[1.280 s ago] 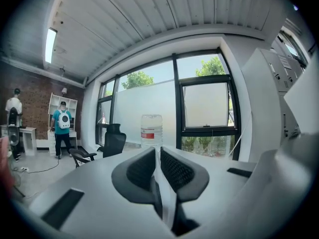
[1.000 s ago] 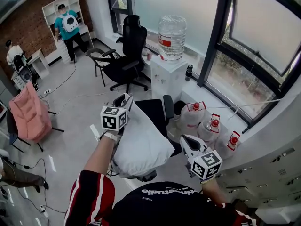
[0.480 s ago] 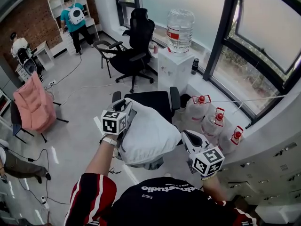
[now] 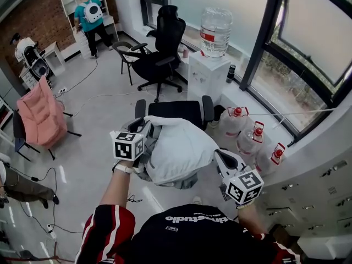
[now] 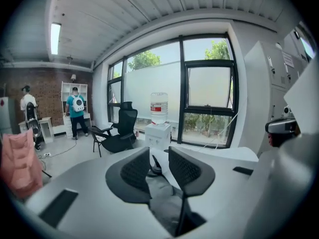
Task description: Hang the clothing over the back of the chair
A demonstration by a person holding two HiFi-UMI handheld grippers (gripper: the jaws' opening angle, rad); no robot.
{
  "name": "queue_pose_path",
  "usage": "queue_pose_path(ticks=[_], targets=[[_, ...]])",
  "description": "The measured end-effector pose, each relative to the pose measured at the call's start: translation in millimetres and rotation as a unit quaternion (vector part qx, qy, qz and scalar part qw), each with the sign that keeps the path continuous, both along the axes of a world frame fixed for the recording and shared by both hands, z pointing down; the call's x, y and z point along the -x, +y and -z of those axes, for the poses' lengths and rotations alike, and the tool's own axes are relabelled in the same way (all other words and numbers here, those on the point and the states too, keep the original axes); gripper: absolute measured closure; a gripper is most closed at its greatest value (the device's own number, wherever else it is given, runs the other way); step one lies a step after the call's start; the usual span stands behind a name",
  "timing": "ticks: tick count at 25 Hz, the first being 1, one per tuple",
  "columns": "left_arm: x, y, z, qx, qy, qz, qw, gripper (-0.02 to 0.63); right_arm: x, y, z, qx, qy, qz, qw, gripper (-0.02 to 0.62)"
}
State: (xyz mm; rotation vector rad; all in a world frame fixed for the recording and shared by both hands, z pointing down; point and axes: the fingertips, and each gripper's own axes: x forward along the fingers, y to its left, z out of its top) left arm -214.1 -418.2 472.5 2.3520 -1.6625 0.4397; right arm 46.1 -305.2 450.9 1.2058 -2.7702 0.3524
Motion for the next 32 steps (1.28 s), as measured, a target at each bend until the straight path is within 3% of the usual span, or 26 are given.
queue_pose_path(ticks=[3, 6, 12, 17, 21, 32], targets=[[15, 12, -2, 0.011, -0.028, 0.001, 0.9995, 0.477, 2, 10, -3, 0.001, 0.001, -0.005, 1.0, 0.581], [25, 26, -2, 0.002, -0.003, 0.012, 0.9999, 0.477, 4, 18, -8, 0.005, 0.004, -0.007, 1.0, 0.581], [26, 58, 32, -0.09, 0.066, 0.036, 0.9931, 0.477, 11, 28, -1, -0.003, 0.005, -0.005, 1.0, 0.581], [15, 85, 61, -0.157, 0.046, 0.032, 0.9861, 0.479, 15, 33, 6, -0.013, 0.005, -0.005, 1.0, 0.581], [5, 108, 75, -0.19, 0.06, 0.034, 0.9793, 0.497, 15, 35, 10, -0.017, 0.004, -0.009, 1.0, 0.581], [-14, 134, 73, -0.199, 0.099, 0.024, 0.9747, 0.564, 25, 29, 21, -0.033, -0.006, -0.02, 0.999, 0.581]])
